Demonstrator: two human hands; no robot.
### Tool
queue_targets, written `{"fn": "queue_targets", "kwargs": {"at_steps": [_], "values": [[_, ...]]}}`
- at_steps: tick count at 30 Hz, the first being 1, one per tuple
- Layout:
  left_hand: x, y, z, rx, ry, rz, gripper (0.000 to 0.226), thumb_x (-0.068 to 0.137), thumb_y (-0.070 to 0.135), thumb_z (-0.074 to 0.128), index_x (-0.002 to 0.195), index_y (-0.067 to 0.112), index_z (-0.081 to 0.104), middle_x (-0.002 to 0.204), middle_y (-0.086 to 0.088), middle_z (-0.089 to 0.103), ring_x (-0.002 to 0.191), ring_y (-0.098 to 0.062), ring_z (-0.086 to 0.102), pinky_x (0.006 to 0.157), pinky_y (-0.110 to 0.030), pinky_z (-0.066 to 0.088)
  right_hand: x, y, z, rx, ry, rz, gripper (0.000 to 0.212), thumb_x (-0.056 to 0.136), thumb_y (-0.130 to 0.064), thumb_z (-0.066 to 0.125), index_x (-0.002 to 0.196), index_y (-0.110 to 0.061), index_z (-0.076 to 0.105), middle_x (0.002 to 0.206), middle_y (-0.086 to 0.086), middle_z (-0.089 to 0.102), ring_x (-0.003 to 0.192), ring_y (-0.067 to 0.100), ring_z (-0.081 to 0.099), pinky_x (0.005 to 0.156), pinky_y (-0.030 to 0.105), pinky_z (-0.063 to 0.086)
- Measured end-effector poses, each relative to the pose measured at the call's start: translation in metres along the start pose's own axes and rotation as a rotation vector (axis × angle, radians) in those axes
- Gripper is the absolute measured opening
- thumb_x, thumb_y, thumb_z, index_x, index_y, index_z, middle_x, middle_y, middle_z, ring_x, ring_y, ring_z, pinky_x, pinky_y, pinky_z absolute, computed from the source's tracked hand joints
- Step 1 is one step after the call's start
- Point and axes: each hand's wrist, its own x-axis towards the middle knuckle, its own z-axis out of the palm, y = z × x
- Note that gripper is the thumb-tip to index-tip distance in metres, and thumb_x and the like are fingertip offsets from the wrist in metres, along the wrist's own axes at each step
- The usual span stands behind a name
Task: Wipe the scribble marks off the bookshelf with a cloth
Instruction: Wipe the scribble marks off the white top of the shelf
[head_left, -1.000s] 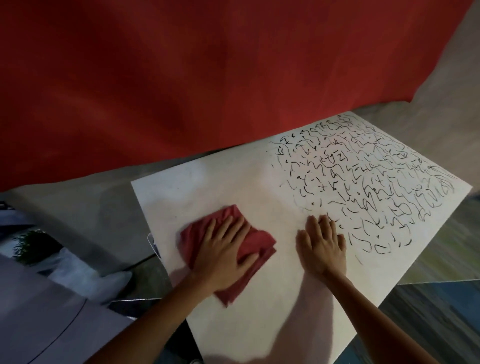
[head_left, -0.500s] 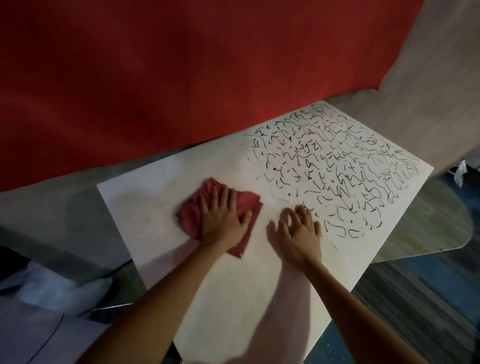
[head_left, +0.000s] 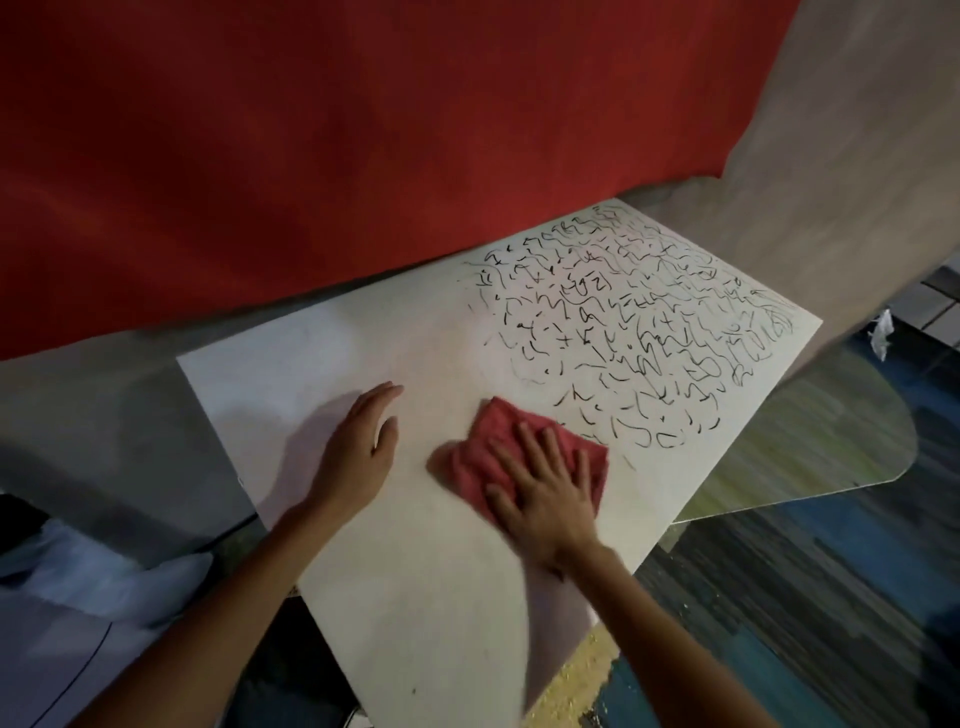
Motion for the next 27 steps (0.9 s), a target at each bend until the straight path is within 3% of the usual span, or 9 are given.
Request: {"fn": "queue_targets", "kwargs": {"at_steps": [6, 8, 11, 14, 16, 18, 20, 24, 27], "values": [[-0.031, -0.007, -0.001, 0.392, -0.071, 0.014, 0.052, 0.089, 0.026, 0.035, 0.133, 0.006, 0.054, 0.148, -0.01, 0.041, 0.142, -0.032, 0.029, 0.111, -0.057, 0.018, 0.003, 0.045, -0.017, 0.049, -0.09, 0.43, 0.069, 0.086, -0.067, 0.004, 0.15, -0.043, -0.001, 0.161, 0.0, -0.011, 0.144, 0.032, -0.019, 0.11, 0.067, -0.008], [-0.032, -0.003, 0.002, 0.404, -0.059, 0.0, 0.054, 0.09, 0.028, 0.032, 0.137, 0.008, 0.05, 0.152, -0.007, 0.035, 0.145, -0.028, 0.023, 0.113, -0.057, 0.012, -0.022, -0.003, -0.003, 0.02, -0.086, 0.308, 0.074, 0.081, -0.068, 0.003, 0.15, -0.042, 0.0, 0.159, -0.001, -0.011, 0.143, 0.036, -0.018, 0.108, 0.069, -0.01], [-0.024, 0.004, 0.008, 0.398, -0.055, -0.029, 0.042, 0.102, 0.021, 0.035, 0.143, 0.012, 0.042, 0.156, -0.001, 0.026, 0.147, -0.021, 0.013, 0.115, -0.051, 0.004, -0.089, -0.085, 0.019, -0.024, 0.014, 0.014, 0.066, 0.081, -0.064, 0.033, 0.143, -0.04, 0.035, 0.155, 0.0, 0.027, 0.141, 0.043, 0.021, 0.108, 0.067, 0.007], [-0.017, 0.011, 0.012, 0.422, -0.098, -0.041, 0.045, 0.102, 0.018, 0.038, 0.147, 0.015, 0.033, 0.159, 0.002, 0.02, 0.148, -0.017, 0.007, 0.116, -0.047, 0.001, -0.105, -0.092, 0.022, -0.032, -0.018, -0.109, 0.058, 0.084, -0.065, 0.038, 0.138, -0.045, 0.039, 0.149, -0.004, 0.04, 0.137, 0.037, 0.034, 0.106, 0.057, 0.01], [-0.017, 0.01, 0.017, 0.464, -0.131, -0.065, 0.047, 0.103, 0.021, 0.037, 0.149, 0.016, 0.03, 0.159, 0.002, 0.018, 0.148, -0.017, 0.007, 0.116, -0.048, 0.002, -0.092, -0.054, 0.013, -0.019, 0.009, -0.039, 0.056, 0.088, -0.065, 0.03, 0.142, -0.047, 0.031, 0.153, -0.007, 0.03, 0.141, 0.033, 0.026, 0.112, 0.052, -0.002], [-0.022, 0.004, 0.024, 0.531, -0.159, -0.086, 0.048, 0.103, 0.027, 0.035, 0.149, 0.016, 0.029, 0.159, 0.0, 0.02, 0.148, -0.019, 0.01, 0.115, -0.049, 0.003, -0.07, 0.002, 0.004, -0.007, 0.018, 0.131, 0.061, 0.09, -0.066, 0.012, 0.148, -0.048, 0.01, 0.159, -0.008, 0.004, 0.146, 0.028, -0.004, 0.112, 0.054, -0.017], [-0.028, -0.002, 0.028, 0.618, -0.163, -0.057, 0.056, 0.098, 0.039, 0.025, 0.148, 0.015, 0.033, 0.157, -0.001, 0.025, 0.147, -0.022, 0.015, 0.115, -0.052, 0.004, -0.041, 0.052, -0.009, 0.048, -0.054, 0.343, 0.057, 0.094, -0.061, 0.011, 0.148, -0.047, 0.001, 0.16, -0.007, -0.008, 0.145, 0.024, -0.017, 0.109, 0.063, -0.014], [-0.03, -0.006, 0.03, 0.722, -0.188, -0.034, 0.081, 0.083, 0.052, 0.002, 0.148, 0.016, 0.035, 0.156, 0.0, 0.028, 0.146, -0.022, 0.019, 0.115, -0.053, 0.006, -0.013, 0.071, -0.028, 0.145, -0.065, 0.548, 0.056, 0.098, -0.053, 0.021, 0.151, -0.041, 0.006, 0.161, -0.001, -0.003, 0.146, 0.028, -0.013, 0.108, 0.07, -0.007], [-0.032, -0.006, 0.031, 0.729, -0.18, -0.019, 0.079, 0.085, 0.051, 0.003, 0.145, 0.014, 0.04, 0.153, -0.002, 0.033, 0.144, -0.025, 0.025, 0.114, -0.054, 0.011, -0.031, 0.015, -0.018, 0.035, -0.068, 0.407, 0.063, 0.093, -0.055, 0.02, 0.152, -0.033, 0.017, 0.16, 0.006, 0.011, 0.146, 0.039, 0.004, 0.106, 0.069, -0.005]]}}
